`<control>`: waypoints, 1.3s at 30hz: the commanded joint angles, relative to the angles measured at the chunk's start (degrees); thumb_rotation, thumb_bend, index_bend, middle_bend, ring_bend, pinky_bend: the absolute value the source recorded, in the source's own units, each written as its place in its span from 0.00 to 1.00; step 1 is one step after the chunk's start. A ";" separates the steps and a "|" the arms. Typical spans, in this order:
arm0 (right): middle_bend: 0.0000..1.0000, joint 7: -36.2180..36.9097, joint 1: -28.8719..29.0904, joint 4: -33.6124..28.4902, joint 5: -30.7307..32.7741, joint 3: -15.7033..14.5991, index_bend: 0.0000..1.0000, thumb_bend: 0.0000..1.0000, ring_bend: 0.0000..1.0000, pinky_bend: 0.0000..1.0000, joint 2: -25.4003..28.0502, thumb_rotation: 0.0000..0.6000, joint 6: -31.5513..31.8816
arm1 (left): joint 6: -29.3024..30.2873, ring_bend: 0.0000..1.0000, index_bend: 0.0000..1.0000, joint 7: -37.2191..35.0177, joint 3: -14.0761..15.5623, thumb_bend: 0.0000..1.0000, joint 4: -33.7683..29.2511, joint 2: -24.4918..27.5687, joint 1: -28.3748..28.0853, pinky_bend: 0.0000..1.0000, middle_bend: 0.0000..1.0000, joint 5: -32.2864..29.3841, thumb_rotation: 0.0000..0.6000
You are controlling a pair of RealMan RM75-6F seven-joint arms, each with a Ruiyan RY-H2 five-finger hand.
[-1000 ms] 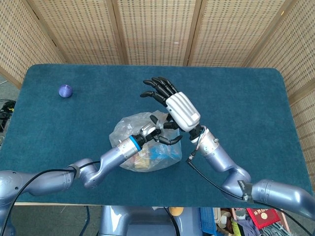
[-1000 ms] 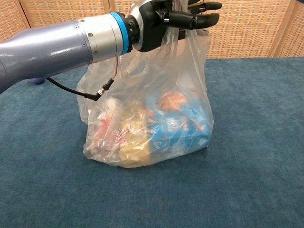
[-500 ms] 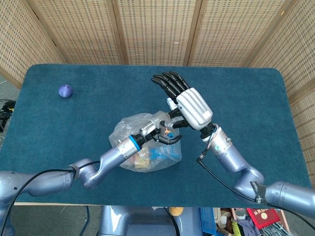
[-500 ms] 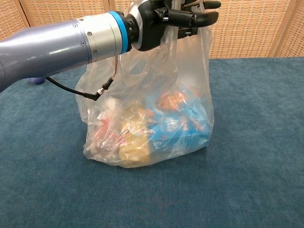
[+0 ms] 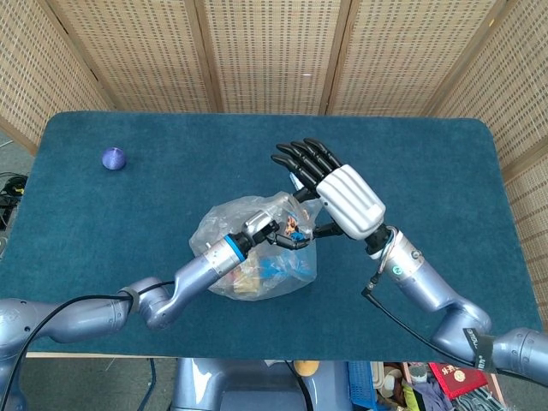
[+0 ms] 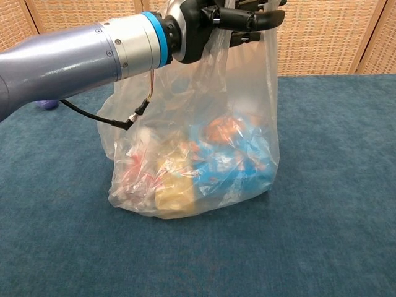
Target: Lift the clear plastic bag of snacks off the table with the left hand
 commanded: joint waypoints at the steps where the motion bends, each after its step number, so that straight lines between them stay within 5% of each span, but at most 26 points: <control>1: 0.04 -1.31 -0.41 0.37 -1.63 -0.52 0.00 0.00 0.00 0.00 0.98 1.00 0.66 | -0.10 0.02 0.00 -0.03 -0.29 0.45 -0.30 0.21 0.01 0.04 0.00 -0.06 1.00; 20: 0.03 -5.99 -2.82 -0.58 -5.31 -2.35 0.00 0.00 0.00 0.00 7.44 1.00 2.22 | 0.00 0.02 0.00 1.29 -1.35 0.45 -2.75 1.86 0.82 0.04 0.00 -0.61 1.00; 33: 0.03 -6.33 -12.70 -3.20 -6.02 -5.43 0.00 0.00 0.00 0.00 15.50 1.00 10.44 | 2.06 0.05 0.03 1.91 -2.83 0.45 -3.44 1.73 1.81 0.07 0.00 -1.70 1.00; 39: 0.02 -2.13 -19.52 1.93 -4.62 -9.01 0.00 0.00 0.00 0.00 13.13 1.00 15.63 | 3.96 0.06 0.04 2.71 -3.57 0.45 -3.07 0.64 2.30 0.07 0.00 -1.98 1.00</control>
